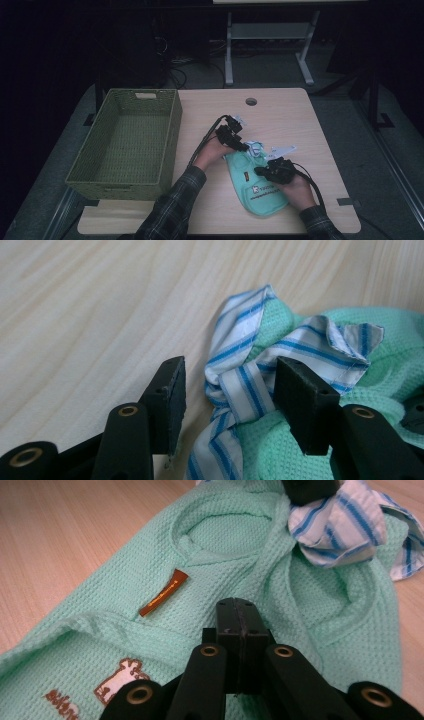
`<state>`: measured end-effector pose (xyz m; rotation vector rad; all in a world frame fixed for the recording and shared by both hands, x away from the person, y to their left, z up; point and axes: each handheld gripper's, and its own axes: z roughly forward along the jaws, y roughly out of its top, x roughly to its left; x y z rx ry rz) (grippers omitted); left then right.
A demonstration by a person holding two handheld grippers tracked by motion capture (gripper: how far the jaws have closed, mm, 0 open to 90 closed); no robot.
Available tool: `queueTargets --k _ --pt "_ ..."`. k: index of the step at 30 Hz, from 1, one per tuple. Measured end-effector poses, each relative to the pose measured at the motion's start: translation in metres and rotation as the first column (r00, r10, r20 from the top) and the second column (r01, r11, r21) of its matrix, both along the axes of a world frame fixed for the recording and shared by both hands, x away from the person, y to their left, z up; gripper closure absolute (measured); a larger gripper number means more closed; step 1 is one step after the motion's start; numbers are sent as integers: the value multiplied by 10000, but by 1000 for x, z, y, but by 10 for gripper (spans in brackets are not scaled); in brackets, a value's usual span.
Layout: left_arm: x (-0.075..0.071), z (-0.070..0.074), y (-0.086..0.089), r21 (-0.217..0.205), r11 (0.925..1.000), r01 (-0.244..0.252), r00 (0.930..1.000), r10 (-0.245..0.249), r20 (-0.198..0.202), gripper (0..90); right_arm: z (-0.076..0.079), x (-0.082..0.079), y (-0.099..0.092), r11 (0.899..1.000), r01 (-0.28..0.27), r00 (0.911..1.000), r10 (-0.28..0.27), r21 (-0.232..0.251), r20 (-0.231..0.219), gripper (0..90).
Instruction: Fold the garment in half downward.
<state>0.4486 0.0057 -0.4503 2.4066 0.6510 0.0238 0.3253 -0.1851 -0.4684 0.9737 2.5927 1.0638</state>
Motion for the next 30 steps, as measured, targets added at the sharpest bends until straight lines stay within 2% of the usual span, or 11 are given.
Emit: queueTargets --k 4,8,12,19,21,24,27,30 --pt "-2 -4 -3 115 9993 365 9991 -363 -218 453 0 0 1 10000 22 10000 -21 -48 23 900" --pt "-4 -6 -4 211 9976 654 9977 -651 -162 455 0 0 0 10000 8 10000 -8 -41 26 900" --pt "-7 -6 -5 141 9948 1012 9946 -1009 -237 585 0 0 1 10000 7 10000 -7 -47 17 900" --pt "-9 -4 -6 316 9911 1292 9913 -1283 -292 736 0 0 1 10000 41 10000 -41 -54 21 900" --pt "-10 -4 -7 349 9916 1246 9919 -1236 -284 755 0 0 1 10000 42 10000 -42 -61 33 900" --pt "-12 -2 -7 425 9939 1015 9948 -1017 19 771 0 0 1 10000 62 10000 -62 -47 31 900" --pt "-11 5 -2 114 9972 743 9970 -745 186 778 0 0 2 10000 76 10000 -76 -56 25 900" --pt "-12 17 1 -116 9973 724 9968 -720 356 777 0 0 2 9999 64 10000 -63 -127 56 900"
